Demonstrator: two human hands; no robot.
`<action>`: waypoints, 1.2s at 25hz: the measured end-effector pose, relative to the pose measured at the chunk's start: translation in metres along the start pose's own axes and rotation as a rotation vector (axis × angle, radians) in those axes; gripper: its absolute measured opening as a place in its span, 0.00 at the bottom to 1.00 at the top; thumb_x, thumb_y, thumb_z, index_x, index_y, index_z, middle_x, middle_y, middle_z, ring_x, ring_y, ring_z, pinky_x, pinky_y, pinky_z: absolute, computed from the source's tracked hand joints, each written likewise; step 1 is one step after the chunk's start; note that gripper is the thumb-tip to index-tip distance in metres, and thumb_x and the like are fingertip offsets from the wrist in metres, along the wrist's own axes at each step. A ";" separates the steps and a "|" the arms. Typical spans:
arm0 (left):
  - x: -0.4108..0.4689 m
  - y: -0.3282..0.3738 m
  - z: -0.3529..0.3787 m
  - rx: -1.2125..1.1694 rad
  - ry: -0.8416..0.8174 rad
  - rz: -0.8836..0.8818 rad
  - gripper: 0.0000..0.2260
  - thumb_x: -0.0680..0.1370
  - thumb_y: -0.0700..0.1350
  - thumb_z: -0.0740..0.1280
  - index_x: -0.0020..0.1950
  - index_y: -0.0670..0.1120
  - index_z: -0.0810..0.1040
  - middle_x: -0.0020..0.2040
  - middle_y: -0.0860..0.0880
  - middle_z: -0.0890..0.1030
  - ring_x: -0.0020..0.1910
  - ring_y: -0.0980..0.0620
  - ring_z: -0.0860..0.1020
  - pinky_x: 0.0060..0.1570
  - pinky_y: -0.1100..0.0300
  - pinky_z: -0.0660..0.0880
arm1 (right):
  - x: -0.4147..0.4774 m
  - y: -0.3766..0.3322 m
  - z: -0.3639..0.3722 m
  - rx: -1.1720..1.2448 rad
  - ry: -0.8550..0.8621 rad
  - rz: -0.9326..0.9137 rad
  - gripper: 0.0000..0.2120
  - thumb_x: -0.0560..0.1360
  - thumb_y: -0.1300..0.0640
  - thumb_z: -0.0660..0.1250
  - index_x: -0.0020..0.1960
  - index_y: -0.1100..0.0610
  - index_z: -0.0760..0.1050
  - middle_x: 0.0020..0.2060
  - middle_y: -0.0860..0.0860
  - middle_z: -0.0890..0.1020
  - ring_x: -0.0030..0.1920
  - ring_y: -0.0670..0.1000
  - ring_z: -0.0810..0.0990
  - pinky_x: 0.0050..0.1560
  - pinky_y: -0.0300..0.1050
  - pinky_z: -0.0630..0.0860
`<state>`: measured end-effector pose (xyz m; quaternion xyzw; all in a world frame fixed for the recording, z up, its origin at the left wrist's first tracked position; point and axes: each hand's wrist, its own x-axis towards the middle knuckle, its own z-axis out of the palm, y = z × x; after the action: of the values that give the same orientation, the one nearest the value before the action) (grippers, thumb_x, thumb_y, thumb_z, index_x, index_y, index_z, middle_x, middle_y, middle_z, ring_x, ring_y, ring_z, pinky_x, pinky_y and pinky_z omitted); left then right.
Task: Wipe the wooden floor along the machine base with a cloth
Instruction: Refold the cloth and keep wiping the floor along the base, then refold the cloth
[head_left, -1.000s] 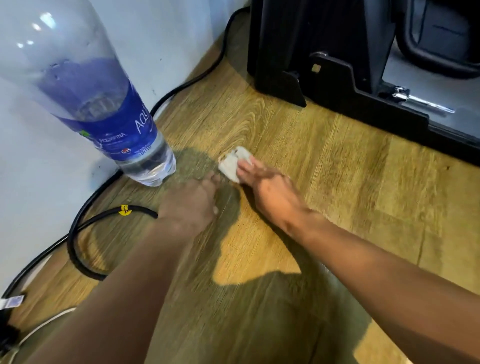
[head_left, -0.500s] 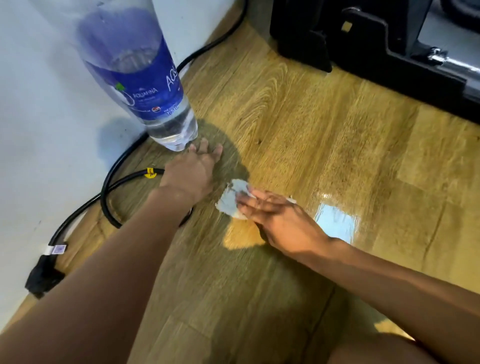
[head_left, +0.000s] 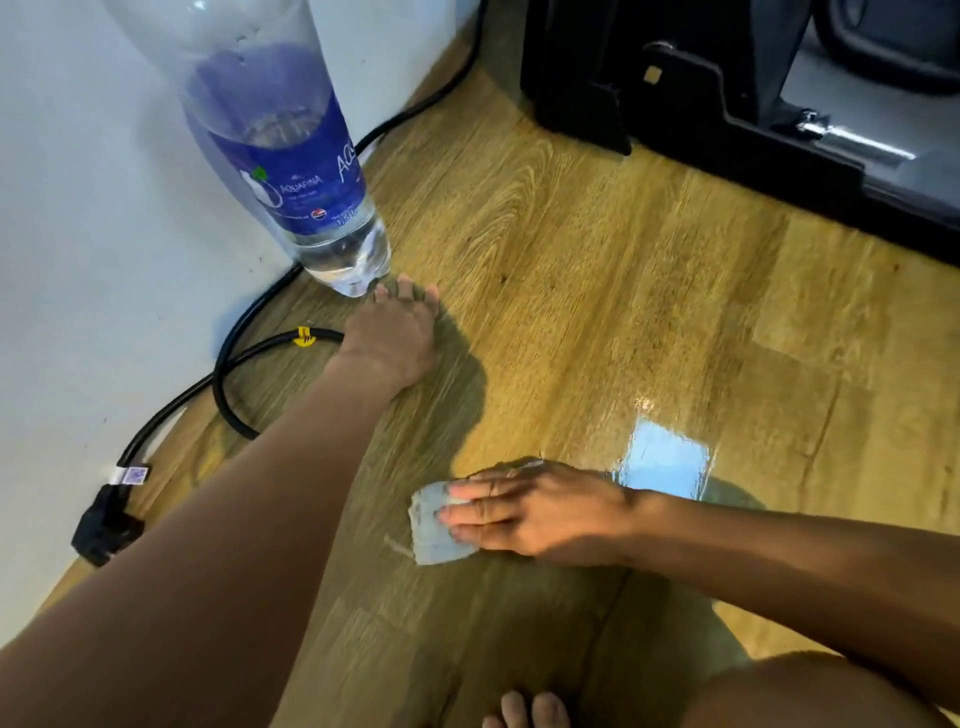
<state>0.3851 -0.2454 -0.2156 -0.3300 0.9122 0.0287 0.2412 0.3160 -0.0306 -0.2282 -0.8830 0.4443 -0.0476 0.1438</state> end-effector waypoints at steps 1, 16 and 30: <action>-0.001 0.002 0.000 0.015 0.013 -0.006 0.29 0.79 0.42 0.58 0.78 0.47 0.50 0.77 0.40 0.51 0.75 0.38 0.55 0.69 0.47 0.60 | -0.006 0.007 0.000 0.003 -0.061 -0.043 0.25 0.69 0.61 0.71 0.65 0.51 0.75 0.68 0.45 0.72 0.68 0.48 0.71 0.61 0.44 0.75; -0.028 0.065 0.003 -0.171 0.383 0.115 0.15 0.79 0.46 0.56 0.62 0.48 0.75 0.48 0.47 0.81 0.44 0.47 0.80 0.38 0.54 0.74 | -0.087 -0.002 -0.004 0.192 0.038 0.393 0.25 0.73 0.63 0.67 0.69 0.51 0.70 0.70 0.45 0.69 0.72 0.46 0.64 0.73 0.47 0.59; -0.056 0.115 -0.003 -0.772 -0.151 0.309 0.04 0.74 0.45 0.72 0.44 0.54 0.80 0.43 0.55 0.81 0.44 0.56 0.79 0.43 0.59 0.73 | -0.120 0.027 -0.026 0.599 0.201 0.861 0.05 0.72 0.53 0.71 0.45 0.50 0.75 0.43 0.46 0.76 0.43 0.46 0.75 0.44 0.39 0.71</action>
<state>0.3501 -0.1236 -0.1997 -0.2525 0.8531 0.4281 0.1588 0.2179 0.0444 -0.2064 -0.5321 0.7451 -0.1932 0.3527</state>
